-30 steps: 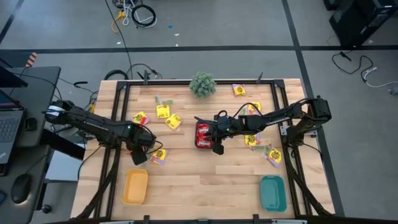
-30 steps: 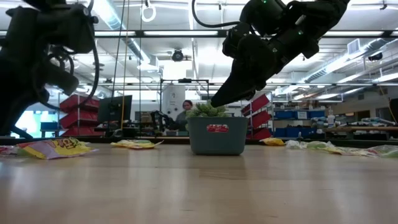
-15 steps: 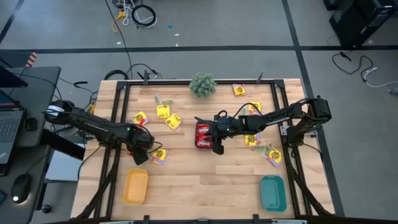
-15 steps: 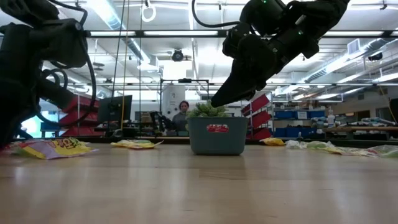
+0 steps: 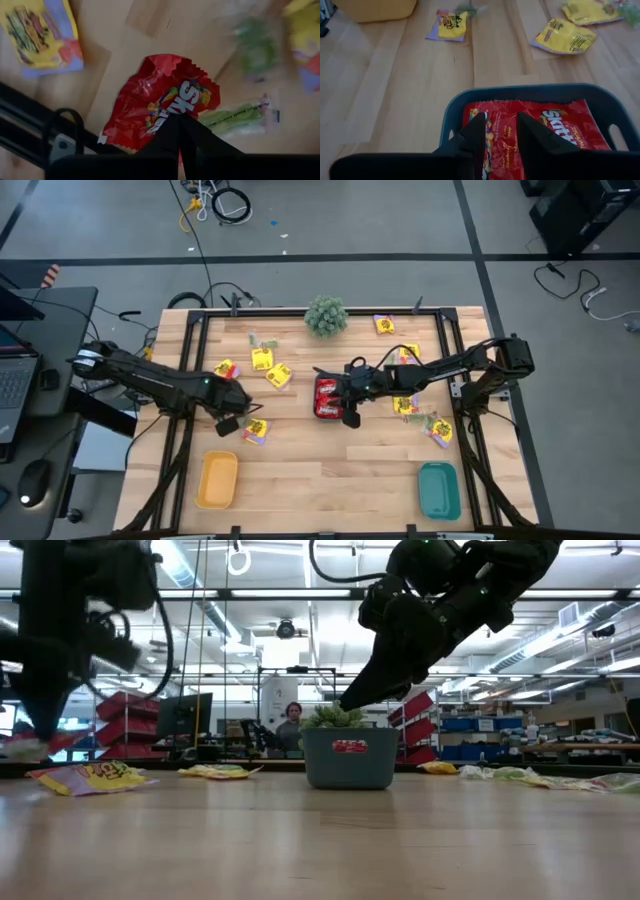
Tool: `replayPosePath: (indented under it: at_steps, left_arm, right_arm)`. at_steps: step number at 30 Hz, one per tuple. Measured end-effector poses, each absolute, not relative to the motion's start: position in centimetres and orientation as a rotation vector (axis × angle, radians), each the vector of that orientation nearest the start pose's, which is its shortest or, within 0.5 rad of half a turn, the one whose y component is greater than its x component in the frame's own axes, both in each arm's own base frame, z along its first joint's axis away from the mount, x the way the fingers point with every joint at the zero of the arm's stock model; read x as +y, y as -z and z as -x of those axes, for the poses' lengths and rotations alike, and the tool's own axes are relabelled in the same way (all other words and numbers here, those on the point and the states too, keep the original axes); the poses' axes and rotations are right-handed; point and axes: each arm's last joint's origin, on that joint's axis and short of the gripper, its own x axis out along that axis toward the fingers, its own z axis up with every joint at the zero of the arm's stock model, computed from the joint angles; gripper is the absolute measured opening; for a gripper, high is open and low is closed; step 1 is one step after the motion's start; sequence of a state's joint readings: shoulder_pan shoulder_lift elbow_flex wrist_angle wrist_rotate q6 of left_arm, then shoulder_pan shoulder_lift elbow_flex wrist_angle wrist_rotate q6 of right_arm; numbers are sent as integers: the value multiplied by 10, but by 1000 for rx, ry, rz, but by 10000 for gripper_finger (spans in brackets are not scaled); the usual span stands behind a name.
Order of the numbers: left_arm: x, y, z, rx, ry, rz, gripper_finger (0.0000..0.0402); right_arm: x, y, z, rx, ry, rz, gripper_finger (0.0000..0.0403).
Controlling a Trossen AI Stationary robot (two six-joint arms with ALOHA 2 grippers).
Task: Sort candy
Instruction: Put the red candy pack into the blue bin
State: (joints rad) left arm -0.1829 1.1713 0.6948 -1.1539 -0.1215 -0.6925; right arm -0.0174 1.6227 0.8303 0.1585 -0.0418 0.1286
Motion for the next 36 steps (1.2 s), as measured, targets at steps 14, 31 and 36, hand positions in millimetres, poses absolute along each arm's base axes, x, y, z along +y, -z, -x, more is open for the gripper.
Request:
replayPosePath:
  at_steps: [14, 31, 36]
  left_arm:
    - [-18, -208, -174, 1407, -440, 311, 2]
    - [9, -164, -214, 1227, -235, 385, 47]
    - [10, -156, -219, 1270, -208, 333, 100]
  right_arm:
    - [-3, -208, -312, 579, 18, -166, 103]
    - [-3, -207, -312, 592, 22, -177, 103]
    - [-3, -206, -311, 605, 23, -177, 103]
